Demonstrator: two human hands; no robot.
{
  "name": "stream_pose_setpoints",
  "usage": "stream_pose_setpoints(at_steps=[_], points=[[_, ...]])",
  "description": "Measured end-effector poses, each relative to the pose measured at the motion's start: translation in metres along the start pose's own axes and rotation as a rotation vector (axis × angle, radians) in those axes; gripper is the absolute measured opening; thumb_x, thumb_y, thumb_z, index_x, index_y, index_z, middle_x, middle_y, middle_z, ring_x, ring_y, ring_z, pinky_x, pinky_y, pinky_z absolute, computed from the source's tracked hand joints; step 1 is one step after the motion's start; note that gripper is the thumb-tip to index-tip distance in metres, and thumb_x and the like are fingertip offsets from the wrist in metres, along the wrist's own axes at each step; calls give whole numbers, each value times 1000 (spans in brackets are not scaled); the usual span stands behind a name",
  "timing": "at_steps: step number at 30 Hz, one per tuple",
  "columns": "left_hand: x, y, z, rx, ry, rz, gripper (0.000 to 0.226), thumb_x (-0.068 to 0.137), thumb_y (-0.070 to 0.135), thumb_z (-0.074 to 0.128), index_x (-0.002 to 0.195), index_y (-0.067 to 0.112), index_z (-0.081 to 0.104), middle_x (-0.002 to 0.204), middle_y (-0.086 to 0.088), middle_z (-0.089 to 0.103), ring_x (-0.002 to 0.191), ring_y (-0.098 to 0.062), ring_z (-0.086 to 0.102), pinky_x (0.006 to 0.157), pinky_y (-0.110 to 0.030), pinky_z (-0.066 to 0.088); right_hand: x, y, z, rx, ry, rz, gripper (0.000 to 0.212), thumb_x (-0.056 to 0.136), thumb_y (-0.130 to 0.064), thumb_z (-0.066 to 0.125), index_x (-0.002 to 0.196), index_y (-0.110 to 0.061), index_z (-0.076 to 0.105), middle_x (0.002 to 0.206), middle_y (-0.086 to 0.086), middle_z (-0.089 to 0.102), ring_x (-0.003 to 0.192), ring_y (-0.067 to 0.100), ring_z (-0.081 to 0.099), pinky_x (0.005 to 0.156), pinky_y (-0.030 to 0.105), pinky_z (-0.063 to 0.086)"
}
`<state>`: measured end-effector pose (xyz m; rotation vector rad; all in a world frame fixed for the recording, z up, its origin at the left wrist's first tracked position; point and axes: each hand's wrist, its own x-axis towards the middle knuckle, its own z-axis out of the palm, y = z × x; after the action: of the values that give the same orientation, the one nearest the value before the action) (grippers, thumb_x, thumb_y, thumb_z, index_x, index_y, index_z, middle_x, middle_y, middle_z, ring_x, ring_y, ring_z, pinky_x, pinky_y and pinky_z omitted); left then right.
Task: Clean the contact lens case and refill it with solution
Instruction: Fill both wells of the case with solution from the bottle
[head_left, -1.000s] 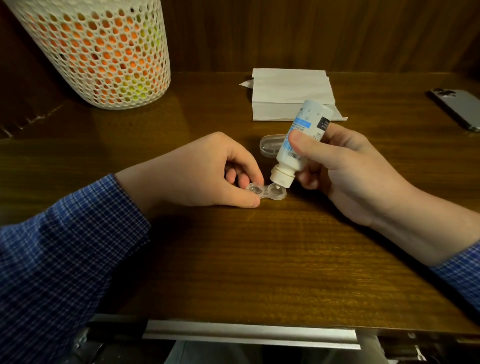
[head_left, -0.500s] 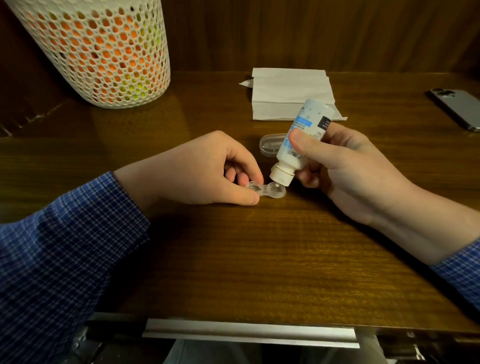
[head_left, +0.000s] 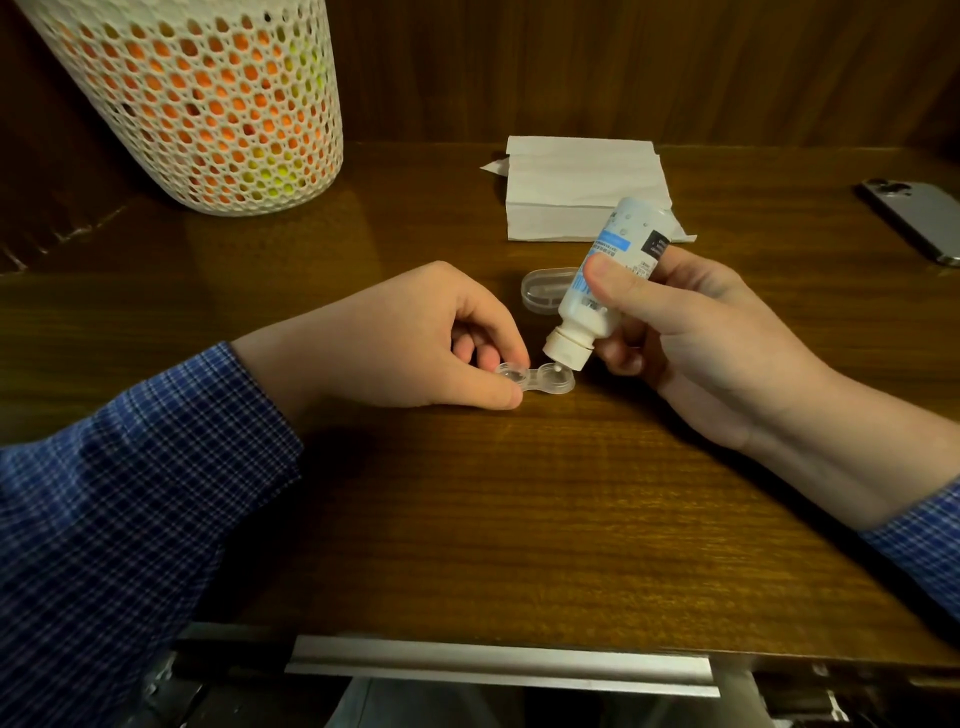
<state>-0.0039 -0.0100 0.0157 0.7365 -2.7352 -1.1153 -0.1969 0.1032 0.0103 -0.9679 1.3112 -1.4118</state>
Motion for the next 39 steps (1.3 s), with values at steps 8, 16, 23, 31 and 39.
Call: stream_pose_setpoints(at_steps=[8,16,23,31,39], points=[[0,0,0,5,-11,-16,18,82,34,81,100,33,78,82,13,72,68,-7,59,60,-18,49,1,0,2,46,48,23,29,76,-36,76,100,-20,72,80,0,74,53,8,55,45,17,41],[-1,1,0,10,-9,-12,19,82,33,81,101,33,78,83,11,72,68,-7,59,59,-15,49,1,2,2,-13,48,13,19,88,-30,73,105,-20,71,86,2,74,55,7,57,48,18,43],[-1,1,0,4,-6,-14,18,81,32,82,99,33,78,83,9,72,68,-6,59,59,-16,48,1,2,2,-13,40,6,21,87,-30,74,105,-19,71,88,2,74,58,7,58,49,18,44],[-1,2,0,13,-8,-9,18,81,32,81,99,32,78,82,10,72,67,-7,58,58,-16,47,-1,1,3,-44,28,-10,40,72,-39,75,107,-20,71,86,-1,75,58,6,59,50,19,45],[-1,2,0,24,-6,-9,18,82,32,81,99,32,77,85,8,72,67,-8,59,57,-16,46,-2,0,3,-44,27,-14,38,71,-39,75,105,-21,72,84,-3,77,59,7,60,49,18,45]])
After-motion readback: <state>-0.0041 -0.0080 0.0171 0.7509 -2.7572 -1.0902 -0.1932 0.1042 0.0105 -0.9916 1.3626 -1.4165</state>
